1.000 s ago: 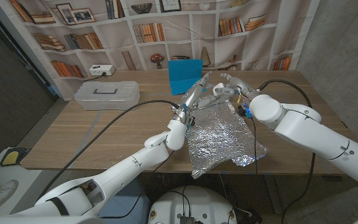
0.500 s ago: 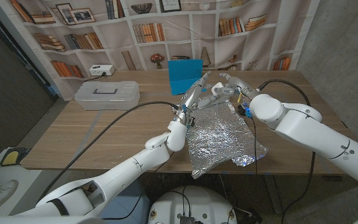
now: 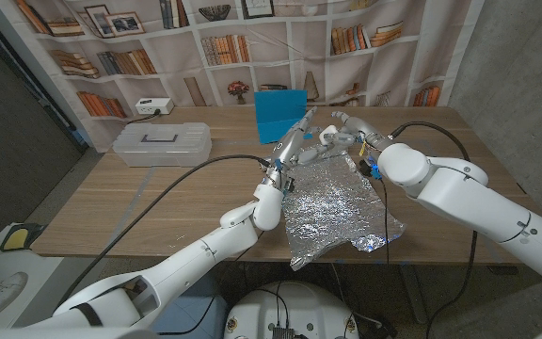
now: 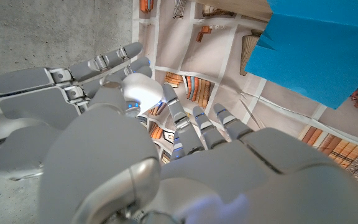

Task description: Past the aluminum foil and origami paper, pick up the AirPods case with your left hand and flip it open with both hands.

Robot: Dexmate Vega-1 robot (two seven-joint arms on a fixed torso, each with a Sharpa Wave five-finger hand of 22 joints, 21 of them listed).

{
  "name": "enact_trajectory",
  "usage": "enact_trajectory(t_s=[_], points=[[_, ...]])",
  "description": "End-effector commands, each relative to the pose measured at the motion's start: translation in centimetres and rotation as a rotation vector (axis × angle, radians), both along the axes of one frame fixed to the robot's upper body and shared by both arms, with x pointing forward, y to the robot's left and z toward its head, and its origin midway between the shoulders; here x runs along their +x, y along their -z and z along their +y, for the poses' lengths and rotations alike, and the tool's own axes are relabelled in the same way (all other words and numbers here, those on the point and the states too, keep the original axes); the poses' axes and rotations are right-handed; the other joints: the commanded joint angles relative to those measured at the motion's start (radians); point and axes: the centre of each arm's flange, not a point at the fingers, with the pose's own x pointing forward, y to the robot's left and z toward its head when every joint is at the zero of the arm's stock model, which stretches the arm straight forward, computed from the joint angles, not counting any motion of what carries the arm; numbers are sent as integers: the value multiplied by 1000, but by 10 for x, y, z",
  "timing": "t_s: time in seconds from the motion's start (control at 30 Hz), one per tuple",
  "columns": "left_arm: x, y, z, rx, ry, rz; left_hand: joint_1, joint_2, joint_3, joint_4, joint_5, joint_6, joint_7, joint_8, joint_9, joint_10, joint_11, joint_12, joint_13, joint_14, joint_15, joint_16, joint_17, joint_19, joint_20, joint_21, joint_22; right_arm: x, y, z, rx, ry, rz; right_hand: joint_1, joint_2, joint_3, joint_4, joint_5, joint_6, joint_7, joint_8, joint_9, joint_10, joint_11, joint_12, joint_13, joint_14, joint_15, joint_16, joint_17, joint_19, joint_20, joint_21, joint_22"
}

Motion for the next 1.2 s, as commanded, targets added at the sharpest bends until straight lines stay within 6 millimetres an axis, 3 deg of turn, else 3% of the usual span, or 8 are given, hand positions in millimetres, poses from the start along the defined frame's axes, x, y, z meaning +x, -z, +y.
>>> enact_trajectory(t_s=[0.03,0.7,0.97,1.2], points=[[-2,0,1,21,8,-7,-22,-5,-10,2,-2,-12,-9,-3,4,-11,3,-4,2,0,8,6,5,0,10,-1,2,-3,0,-5,38,-2,-8,6,5,6,-1,4,5,-2,-2,1,130,-133,7,5,1,-95,9,5,-2,4,-2,1],[-10,6,7,9,-17,-42,-105,-26,-41,28,0,-29,-7,-4,3,-41,16,-4,1,-7,18,10,9,-6,22,-1,3,-1,1,-18,111,-15,-10,9,4,8,1,5,15,-2,-3,1,130,-138,9,15,1,-102,13,6,-3,7,-2,1],[-16,7,24,-73,-10,-41,-129,-28,-48,36,3,-29,-6,-2,3,-62,21,-8,-1,-6,18,11,10,2,25,3,3,-5,2,-32,191,-25,-37,11,2,10,0,6,16,-1,-4,2,135,-136,12,18,4,-100,14,4,-3,12,-1,1],[-21,3,37,-128,-5,-49,-162,-15,-47,41,11,76,0,32,5,-156,32,-14,-5,-22,24,4,10,6,30,4,4,-9,5,-40,277,-49,-76,13,-2,11,-3,6,26,2,-2,2,142,-134,14,18,10,-104,15,1,-6,17,-3,1]])
